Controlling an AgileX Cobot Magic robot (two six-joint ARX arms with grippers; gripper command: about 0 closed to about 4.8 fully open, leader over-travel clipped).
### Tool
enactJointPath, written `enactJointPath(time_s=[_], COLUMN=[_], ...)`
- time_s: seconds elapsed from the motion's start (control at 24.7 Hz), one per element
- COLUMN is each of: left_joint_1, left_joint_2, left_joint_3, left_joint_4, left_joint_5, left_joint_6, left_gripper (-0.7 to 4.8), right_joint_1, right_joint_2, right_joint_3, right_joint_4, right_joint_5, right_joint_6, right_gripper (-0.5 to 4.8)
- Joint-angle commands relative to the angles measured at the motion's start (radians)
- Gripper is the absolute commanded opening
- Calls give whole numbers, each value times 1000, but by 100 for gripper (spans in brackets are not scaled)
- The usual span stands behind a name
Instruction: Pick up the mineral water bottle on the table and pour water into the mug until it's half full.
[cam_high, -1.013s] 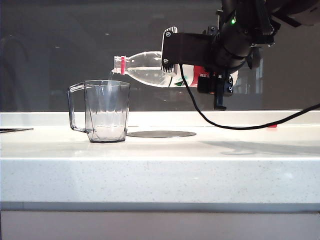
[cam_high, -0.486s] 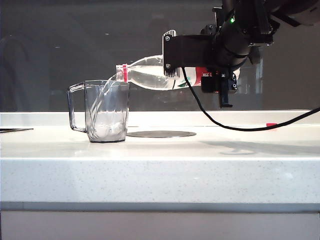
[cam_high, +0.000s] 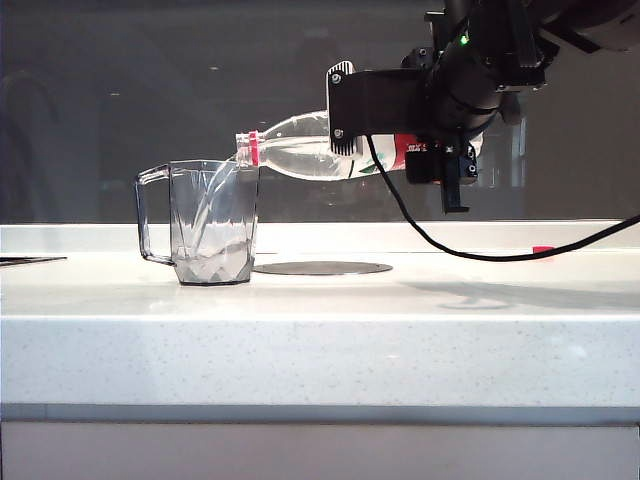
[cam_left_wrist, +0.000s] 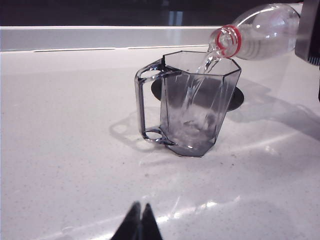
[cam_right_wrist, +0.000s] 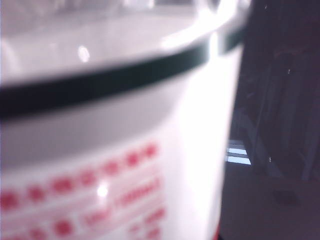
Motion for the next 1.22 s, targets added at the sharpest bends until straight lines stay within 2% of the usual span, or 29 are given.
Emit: enactJointPath(time_s=[0.04,0.97,1.22], left_joint_1=[-1,-2,-2], left_joint_2=[1,1,1], left_joint_3=[2,2,2], left_joint_4=[9,9,10], left_joint_5=[2,3,2], left_joint_6=[2,2,2], left_gripper=[-4,-4,-4], right_joint_1=[2,2,23], right_joint_2=[-11,-11,-11], right_joint_3=[12,12,12], right_joint_4=[60,77,76], right_joint_5=[6,6,7], right_joint_6=[-2,-13,70], right_gripper=[241,241,241])
